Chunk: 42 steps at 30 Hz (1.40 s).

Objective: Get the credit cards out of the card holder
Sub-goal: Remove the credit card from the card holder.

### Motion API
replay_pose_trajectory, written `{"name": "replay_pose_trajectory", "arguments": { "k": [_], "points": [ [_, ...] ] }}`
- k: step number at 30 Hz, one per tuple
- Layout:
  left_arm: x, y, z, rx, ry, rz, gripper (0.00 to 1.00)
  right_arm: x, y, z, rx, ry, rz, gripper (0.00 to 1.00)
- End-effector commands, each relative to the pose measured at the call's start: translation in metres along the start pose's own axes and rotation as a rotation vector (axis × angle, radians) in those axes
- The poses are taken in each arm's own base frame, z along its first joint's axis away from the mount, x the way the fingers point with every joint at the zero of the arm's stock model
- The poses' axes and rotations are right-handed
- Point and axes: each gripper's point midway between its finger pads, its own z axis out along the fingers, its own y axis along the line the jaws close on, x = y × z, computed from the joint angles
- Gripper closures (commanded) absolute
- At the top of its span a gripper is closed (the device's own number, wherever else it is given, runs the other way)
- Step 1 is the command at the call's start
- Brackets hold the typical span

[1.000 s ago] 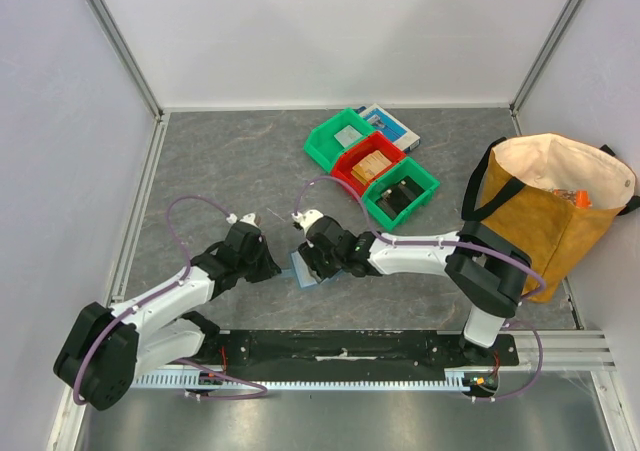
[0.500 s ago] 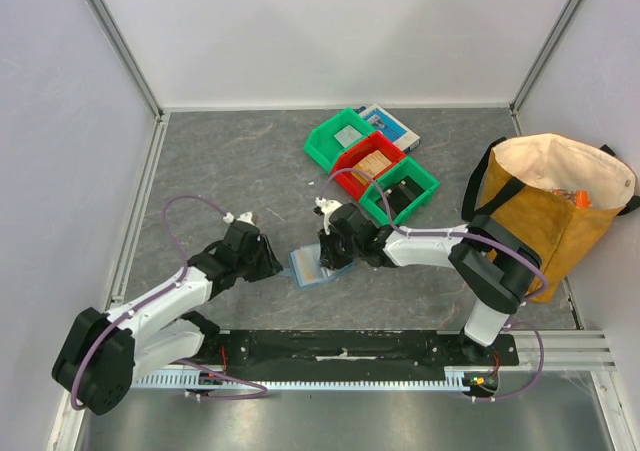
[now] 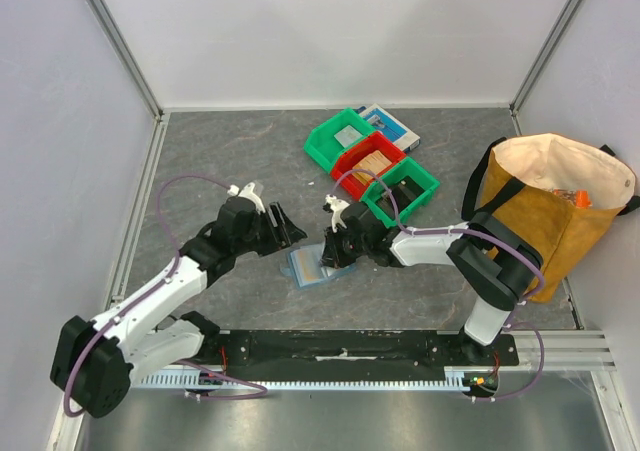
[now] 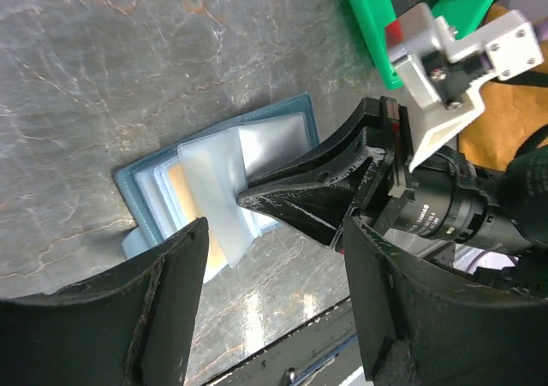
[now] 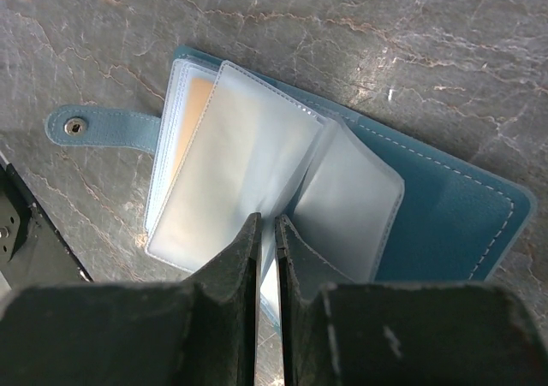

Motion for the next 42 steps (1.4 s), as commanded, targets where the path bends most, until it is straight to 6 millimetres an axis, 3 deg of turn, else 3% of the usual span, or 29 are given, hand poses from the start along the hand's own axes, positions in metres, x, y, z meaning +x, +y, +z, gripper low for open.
{"name": "replay_pose_trajectory", "arguments": {
  "k": [1,12,18,31,42],
  "points": [
    [0.019,-0.014,0.016,0.081,0.076,-0.088,0.30,0.030,-0.014,0.003,0.028,0.082,0.029,0.84],
    [0.057,0.019,0.047,-0.032,0.157,-0.104,0.30,0.028,-0.015,0.001,0.031,0.069,0.034,0.84],
    [0.071,0.022,0.055,-0.042,0.198,-0.105,0.33,0.027,-0.016,0.001,0.031,0.064,0.040,0.84],
    [0.076,0.019,0.066,-0.023,0.197,-0.133,0.35,0.022,-0.012,-0.001,0.016,0.040,0.050,0.81],
    [0.072,-0.007,0.069,0.051,0.195,-0.131,0.39,0.009,-0.006,-0.009,0.010,-0.013,0.046,0.78]
  ]
}}
